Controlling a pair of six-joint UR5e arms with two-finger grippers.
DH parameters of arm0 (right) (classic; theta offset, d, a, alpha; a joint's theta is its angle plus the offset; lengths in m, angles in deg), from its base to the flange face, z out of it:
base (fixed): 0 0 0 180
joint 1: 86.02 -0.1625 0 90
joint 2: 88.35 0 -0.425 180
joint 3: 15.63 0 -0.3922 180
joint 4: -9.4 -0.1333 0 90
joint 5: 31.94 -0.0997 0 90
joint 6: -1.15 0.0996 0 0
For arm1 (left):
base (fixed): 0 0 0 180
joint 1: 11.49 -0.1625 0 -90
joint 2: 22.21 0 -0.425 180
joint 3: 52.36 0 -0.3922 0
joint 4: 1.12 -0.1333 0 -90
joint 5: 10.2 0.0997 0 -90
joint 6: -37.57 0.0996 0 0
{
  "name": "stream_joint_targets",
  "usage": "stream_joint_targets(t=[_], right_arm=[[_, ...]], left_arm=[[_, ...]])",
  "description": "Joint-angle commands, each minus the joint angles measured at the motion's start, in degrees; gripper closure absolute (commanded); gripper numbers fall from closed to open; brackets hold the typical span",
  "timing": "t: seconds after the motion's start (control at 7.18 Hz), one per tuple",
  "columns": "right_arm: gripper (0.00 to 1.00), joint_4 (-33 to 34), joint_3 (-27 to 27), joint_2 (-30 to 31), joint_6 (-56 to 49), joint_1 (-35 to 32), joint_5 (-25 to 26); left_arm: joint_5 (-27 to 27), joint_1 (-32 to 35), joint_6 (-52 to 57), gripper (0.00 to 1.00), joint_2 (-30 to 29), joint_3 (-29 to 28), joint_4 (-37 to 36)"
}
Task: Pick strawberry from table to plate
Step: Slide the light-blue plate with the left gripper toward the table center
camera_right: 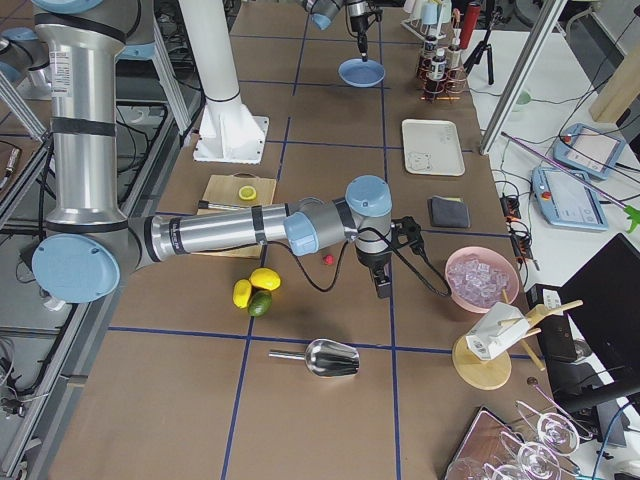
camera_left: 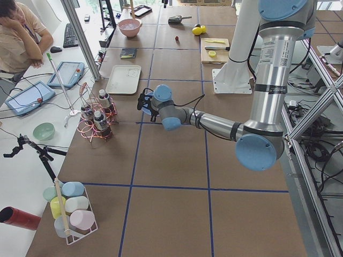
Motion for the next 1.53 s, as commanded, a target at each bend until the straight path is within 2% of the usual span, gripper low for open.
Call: stream_joint_targets(t=[0.0, 0.28, 0.42, 1.25, 1.39], right_arm=[[0.00, 0.0, 0.1, 0.0, 0.9, 0.0, 0.1], [0.00, 0.0, -0.2, 0.0, 1.0, 0.0, 0.1], [0.00, 0.0, -0.3, 0.0, 1.0, 0.0, 0.1], [0.00, 0.0, -0.2, 0.1, 1.1, -0.1, 0.0], [0.00, 0.0, -0.2, 0.1, 1.1, -0.1, 0.0]], left_arm=[[8.3, -10.0, -10.3, 1.00, -13.1, -2.4, -6.6], [16.0, -18.7, -13.6, 1.00, -18.9, -6.3, -6.6], [17.7, -20.7, -13.5, 1.00, -19.1, -6.3, -6.6], [18.5, -23.2, -13.4, 1.00, -19.7, -6.8, -6.6], [18.4, -23.3, -13.4, 0.91, -19.9, -6.8, -6.5]])
